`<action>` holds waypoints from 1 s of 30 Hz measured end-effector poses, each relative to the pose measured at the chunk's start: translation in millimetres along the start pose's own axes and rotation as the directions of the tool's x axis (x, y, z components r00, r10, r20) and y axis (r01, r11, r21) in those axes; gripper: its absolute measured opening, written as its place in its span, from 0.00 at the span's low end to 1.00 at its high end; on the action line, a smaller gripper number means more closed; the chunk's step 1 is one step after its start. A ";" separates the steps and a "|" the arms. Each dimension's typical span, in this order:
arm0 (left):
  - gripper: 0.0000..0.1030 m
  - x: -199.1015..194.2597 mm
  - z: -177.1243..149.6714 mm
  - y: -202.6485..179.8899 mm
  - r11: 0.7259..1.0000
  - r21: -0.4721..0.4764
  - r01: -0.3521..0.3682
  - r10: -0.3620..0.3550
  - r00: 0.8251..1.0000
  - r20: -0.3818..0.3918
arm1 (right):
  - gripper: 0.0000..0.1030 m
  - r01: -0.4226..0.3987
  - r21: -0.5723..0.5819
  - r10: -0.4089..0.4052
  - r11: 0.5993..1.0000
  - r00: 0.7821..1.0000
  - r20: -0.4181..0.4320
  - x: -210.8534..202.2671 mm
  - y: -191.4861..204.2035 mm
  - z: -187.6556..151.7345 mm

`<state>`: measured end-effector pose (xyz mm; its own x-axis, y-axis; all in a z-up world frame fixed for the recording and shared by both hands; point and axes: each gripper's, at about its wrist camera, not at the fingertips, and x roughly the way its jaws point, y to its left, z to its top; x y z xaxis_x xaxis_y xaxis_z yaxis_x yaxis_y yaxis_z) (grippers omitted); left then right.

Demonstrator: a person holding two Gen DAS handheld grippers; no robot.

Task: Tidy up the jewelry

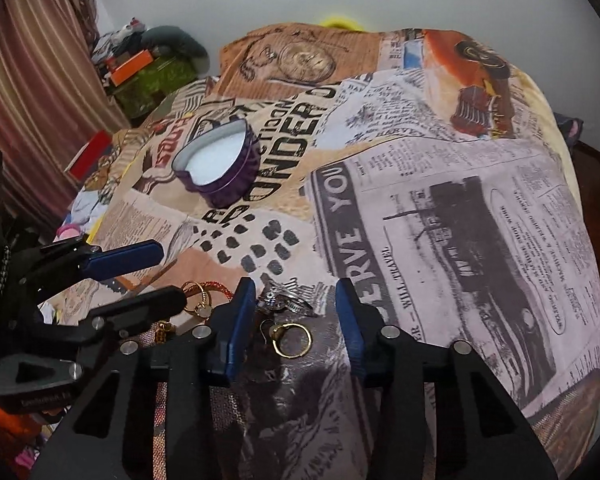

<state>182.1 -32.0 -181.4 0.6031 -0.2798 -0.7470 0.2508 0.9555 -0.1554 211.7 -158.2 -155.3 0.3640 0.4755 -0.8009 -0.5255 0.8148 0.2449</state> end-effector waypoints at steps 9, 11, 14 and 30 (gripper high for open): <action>0.33 8.5 -2.1 -6.0 1.000 0.025 0.016 -0.016 0.999 -0.031 | 0.10 -0.022 0.010 0.022 1.000 1.000 -0.002 2.2 -2.9 -0.8; 0.33 9.6 -2.2 -8.9 0.999 0.039 0.020 -0.019 0.999 -0.036 | 0.10 -0.022 0.021 0.022 1.000 1.000 0.008 0.4 -4.9 -1.4; 0.30 12.2 -3.0 -13.9 0.997 0.071 0.011 -0.008 0.999 -0.040 | 0.10 -0.028 0.038 0.027 0.999 0.999 0.025 -4.2 -8.3 -1.8; 0.24 5.2 1.1 -18.2 0.997 0.074 -0.011 0.011 1.000 -0.004 | 0.10 -0.024 0.049 0.020 0.998 0.997 0.077 -25.5 -9.7 -5.5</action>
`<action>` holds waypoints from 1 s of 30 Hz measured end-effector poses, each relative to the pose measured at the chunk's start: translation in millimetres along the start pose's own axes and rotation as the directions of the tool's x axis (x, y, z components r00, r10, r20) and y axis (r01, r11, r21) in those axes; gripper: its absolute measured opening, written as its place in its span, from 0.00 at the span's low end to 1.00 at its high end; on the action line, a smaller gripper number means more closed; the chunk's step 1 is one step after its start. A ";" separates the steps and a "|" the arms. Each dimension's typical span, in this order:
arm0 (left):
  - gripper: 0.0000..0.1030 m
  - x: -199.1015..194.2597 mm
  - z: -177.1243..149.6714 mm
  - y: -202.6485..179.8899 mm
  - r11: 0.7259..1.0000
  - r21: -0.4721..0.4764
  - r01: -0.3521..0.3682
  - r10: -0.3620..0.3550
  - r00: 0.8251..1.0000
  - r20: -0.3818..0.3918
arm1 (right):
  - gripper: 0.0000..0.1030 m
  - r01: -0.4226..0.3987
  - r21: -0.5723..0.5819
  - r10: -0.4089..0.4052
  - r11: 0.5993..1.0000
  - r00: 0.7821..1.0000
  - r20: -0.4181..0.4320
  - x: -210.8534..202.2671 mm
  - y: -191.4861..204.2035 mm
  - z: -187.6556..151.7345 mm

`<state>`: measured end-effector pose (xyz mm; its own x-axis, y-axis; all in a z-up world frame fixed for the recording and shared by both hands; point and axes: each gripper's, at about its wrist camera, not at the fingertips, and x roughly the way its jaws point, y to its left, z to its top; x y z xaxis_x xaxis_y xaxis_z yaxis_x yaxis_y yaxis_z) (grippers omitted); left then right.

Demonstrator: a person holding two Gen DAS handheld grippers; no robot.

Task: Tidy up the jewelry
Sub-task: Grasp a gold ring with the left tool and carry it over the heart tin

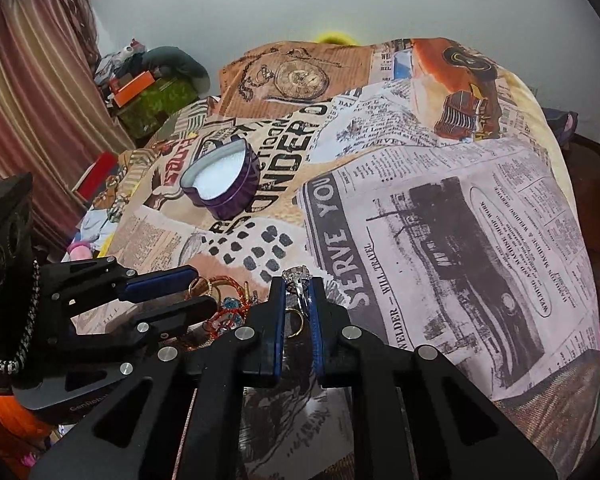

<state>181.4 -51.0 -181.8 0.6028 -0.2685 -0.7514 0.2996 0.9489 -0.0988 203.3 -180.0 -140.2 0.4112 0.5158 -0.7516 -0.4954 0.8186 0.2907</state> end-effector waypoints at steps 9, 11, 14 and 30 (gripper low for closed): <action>0.24 -27.1 11.0 14.2 0.999 -0.048 -0.024 0.027 0.996 0.079 | 0.10 -0.004 -0.026 0.005 1.000 0.998 0.055 -16.0 17.6 12.0; 0.24 -32.8 14.5 20.7 0.998 -0.061 -0.034 0.040 0.994 0.098 | 0.10 -0.007 -0.034 0.010 0.999 0.998 0.067 -18.2 22.6 16.7; 0.24 -40.5 19.3 30.3 0.996 -0.071 -0.056 0.064 0.990 0.124 | 0.10 -0.008 -0.048 0.012 0.999 0.996 0.092 -21.0 31.0 23.6; 0.24 -47.7 33.3 101.7 0.978 -0.152 -0.145 0.172 0.969 0.179 | 0.10 -0.006 -0.078 0.020 0.997 0.986 0.168 -5.8 51.5 65.8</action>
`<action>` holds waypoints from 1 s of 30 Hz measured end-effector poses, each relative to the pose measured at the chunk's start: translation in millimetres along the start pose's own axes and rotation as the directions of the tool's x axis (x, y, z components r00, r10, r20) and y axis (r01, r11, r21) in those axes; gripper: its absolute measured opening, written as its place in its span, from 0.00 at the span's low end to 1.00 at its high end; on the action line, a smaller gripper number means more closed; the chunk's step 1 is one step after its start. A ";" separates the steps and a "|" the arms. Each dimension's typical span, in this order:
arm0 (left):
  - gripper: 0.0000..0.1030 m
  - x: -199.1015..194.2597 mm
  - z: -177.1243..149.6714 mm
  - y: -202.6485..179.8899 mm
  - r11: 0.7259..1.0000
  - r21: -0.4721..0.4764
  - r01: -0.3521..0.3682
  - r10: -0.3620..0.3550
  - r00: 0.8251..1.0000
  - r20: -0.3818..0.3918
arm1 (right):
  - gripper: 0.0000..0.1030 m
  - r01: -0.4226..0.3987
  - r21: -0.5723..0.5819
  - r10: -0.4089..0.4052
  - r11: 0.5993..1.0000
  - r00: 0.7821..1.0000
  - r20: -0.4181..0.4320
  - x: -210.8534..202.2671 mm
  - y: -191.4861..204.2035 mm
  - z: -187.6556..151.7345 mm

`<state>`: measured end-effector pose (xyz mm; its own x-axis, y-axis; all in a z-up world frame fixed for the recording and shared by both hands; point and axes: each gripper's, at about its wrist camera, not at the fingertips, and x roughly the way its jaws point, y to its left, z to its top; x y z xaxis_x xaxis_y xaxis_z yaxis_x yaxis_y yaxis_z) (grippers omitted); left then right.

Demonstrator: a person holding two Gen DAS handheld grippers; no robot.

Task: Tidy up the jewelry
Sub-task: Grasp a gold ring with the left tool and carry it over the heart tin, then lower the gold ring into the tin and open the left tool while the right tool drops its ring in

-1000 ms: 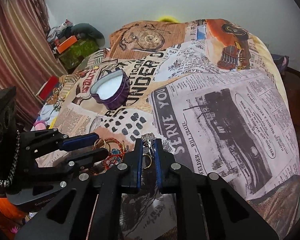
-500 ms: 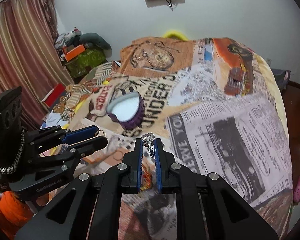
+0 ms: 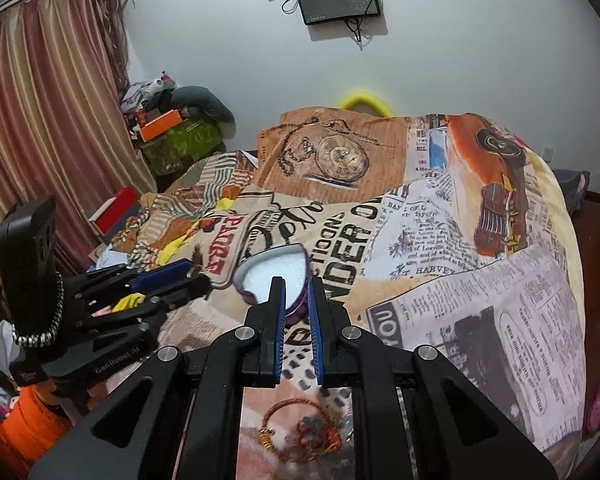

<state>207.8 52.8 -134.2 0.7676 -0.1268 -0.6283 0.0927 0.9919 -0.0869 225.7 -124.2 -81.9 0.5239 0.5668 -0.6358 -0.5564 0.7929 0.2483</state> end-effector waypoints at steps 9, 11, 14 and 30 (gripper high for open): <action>0.24 18.8 -16.6 12.2 1.000 -0.029 0.001 -0.003 0.999 -0.044 | 0.10 0.040 0.065 -0.034 0.997 0.996 -0.079 7.5 -34.8 -16.5; 0.24 22.6 -20.1 11.3 1.000 -0.028 0.004 -0.005 0.998 -0.055 | 0.13 0.032 0.090 -0.018 0.995 0.989 -0.148 16.0 -42.7 -23.4; 0.24 27.7 -24.0 10.4 1.000 -0.029 0.009 -0.011 0.998 -0.069 | 0.30 0.044 0.105 -0.020 0.994 0.974 -0.224 27.8 -50.3 -33.9; 0.24 33.3 -27.4 7.4 1.000 -0.028 0.010 -0.012 0.996 -0.083 | 0.27 0.062 0.011 -0.056 0.998 0.960 -0.276 45.0 -52.6 -47.0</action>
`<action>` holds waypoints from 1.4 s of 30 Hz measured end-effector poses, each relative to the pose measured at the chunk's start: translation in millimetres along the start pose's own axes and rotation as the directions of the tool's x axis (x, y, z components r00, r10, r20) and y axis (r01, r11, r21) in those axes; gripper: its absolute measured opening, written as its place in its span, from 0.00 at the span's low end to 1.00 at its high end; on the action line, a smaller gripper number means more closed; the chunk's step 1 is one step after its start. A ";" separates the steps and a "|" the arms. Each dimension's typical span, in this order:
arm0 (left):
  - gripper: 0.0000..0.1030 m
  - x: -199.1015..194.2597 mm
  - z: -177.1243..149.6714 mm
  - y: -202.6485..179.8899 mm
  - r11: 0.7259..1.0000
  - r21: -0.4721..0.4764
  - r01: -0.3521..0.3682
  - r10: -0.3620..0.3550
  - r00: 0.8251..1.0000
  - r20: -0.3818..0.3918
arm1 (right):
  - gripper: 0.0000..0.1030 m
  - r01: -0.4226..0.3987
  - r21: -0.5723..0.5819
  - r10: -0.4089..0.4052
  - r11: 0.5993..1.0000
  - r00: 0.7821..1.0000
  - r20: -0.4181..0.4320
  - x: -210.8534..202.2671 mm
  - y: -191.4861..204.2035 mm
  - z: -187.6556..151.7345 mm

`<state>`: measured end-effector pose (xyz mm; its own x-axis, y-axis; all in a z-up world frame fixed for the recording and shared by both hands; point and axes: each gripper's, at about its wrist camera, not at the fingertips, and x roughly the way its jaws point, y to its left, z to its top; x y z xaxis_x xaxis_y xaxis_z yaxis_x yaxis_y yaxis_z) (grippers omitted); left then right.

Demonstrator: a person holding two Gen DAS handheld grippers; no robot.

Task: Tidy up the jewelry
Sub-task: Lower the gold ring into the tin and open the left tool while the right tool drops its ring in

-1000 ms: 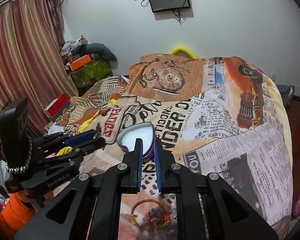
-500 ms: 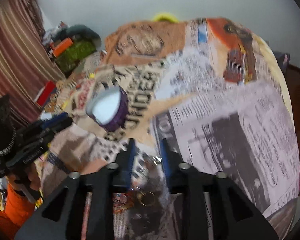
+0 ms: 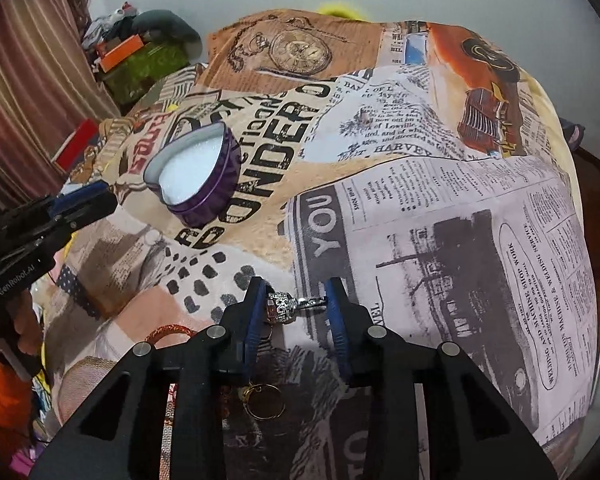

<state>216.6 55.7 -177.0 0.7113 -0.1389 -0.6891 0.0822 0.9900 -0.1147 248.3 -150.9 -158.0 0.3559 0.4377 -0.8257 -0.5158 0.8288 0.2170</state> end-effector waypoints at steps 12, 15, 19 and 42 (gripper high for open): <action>0.24 -12.0 21.4 9.8 1.000 0.000 -0.005 0.005 0.999 0.049 | 0.27 -0.048 -0.016 0.049 0.999 0.991 0.124 -27.7 22.2 37.8; 0.24 -8.5 28.0 14.5 1.000 0.000 0.000 0.000 0.999 0.046 | 0.27 -0.069 -0.036 0.074 0.997 0.987 0.142 -25.9 33.6 49.1; 0.24 0.1 34.1 19.4 1.000 0.004 -0.004 0.003 1.000 0.031 | 0.27 -0.095 -0.056 0.102 0.994 0.984 0.143 -13.7 48.7 66.1; 0.24 68.3 41.3 42.6 0.999 -0.005 0.041 -0.041 0.991 -0.130 | 0.27 -0.183 -0.042 0.180 0.982 0.981 -0.074 78.0 71.3 107.7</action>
<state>297.5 89.5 -199.4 0.6107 -0.1817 -0.7707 0.1079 0.9833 -0.1464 323.2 -20.1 -150.8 0.1988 0.5523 -0.8096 -0.6043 0.7194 0.3424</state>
